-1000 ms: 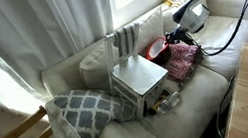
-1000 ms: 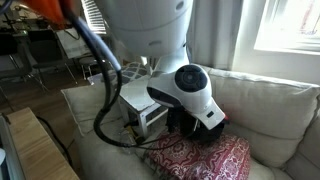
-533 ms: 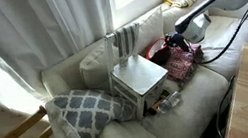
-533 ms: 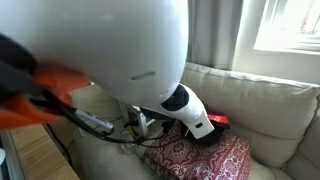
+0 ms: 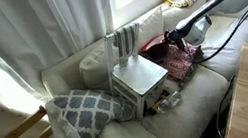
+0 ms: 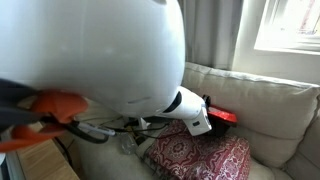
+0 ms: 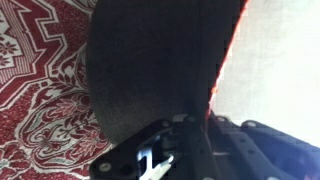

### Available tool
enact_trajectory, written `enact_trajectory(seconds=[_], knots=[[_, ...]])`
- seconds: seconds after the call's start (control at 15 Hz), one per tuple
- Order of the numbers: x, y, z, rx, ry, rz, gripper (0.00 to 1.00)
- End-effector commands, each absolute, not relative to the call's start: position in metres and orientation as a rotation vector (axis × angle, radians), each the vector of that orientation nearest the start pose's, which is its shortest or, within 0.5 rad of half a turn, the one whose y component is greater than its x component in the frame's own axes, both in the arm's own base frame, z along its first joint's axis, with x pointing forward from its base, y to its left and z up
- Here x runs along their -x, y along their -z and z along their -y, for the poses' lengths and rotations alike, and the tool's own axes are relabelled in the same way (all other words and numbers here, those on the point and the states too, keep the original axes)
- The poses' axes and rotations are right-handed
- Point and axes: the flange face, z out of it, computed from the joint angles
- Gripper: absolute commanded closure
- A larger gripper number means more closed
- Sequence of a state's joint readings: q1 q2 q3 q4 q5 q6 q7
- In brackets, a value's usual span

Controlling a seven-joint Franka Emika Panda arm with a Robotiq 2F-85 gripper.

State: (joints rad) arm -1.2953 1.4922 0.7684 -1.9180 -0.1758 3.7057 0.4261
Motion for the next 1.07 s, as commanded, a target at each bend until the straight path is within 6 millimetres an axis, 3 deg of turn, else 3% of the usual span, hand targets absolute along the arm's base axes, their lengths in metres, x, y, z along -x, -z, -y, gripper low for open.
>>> enact_trajectory(seconds=[0.0, 0.13, 0.2, 0.27, 0.8, 0.87, 1.0], knots=[[-0.486, 0.050, 0.280, 1.727, 0.845, -1.779, 0.98], [-0.479, 0.068, 0.282, 1.788, 0.821, -1.811, 0.93], [-0.478, 0.072, 0.283, 1.810, 0.815, -1.829, 0.67], [-0.478, 0.072, 0.283, 1.823, 0.803, -1.849, 0.65], [-0.490, 0.005, 0.299, 2.046, 0.791, -1.962, 0.07], [-0.492, -0.003, 0.300, 2.081, 0.771, -1.963, 0.01], [-0.496, -0.015, 0.302, 2.144, 0.748, -1.953, 0.00]])
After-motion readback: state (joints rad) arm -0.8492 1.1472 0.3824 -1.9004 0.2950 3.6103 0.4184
